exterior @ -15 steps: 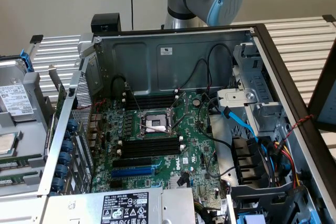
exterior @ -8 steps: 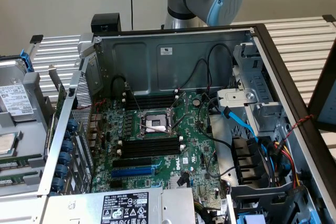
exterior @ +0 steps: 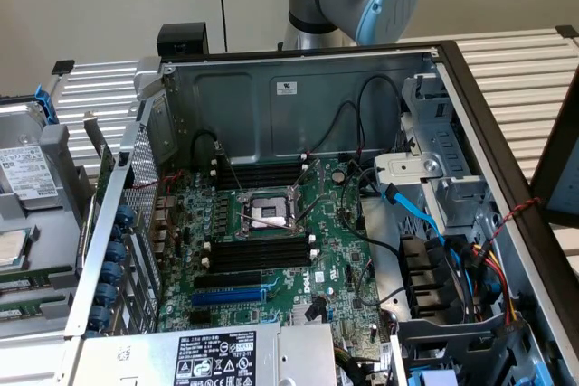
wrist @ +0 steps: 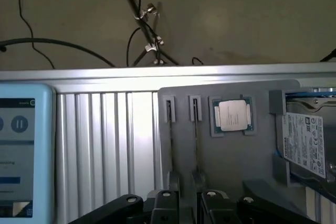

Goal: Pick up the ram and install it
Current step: 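Pick up the ram and move it above insertion slot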

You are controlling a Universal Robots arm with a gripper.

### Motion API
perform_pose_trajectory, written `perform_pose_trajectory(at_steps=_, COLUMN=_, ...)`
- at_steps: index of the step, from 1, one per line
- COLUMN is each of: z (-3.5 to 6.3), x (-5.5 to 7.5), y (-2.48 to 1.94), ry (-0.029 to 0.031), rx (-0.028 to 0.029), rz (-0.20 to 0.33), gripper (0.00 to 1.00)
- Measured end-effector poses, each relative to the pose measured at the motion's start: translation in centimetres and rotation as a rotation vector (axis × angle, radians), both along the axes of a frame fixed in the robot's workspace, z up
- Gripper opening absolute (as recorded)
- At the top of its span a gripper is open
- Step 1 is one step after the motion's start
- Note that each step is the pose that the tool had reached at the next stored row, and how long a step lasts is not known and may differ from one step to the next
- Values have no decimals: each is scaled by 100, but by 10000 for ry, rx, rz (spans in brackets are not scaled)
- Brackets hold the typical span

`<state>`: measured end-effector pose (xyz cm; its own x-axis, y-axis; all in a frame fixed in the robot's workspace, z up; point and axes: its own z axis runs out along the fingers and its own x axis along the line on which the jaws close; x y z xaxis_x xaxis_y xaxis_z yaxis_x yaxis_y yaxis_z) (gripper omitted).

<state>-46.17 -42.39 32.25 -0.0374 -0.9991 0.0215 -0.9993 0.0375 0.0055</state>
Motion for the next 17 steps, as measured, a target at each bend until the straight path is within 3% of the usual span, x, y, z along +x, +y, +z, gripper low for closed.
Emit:
perform_pose_trajectory(at_steps=3, z=-55, x=-1, y=-63, ry=-1, rx=1, rz=1, gripper=24)
perform_pose_trajectory(at_steps=6, z=-111, x=-1, y=-94, ry=-1, rx=1, rz=1, gripper=24)
perform_pose_trajectory(at_steps=11, z=-201, x=0, y=-84, ry=-1, rx=0, rz=0, gripper=24)
perform_pose_trajectory(at_steps=17, z=-312, x=1, y=-31, ry=-3, rx=2, rz=1, gripper=24)
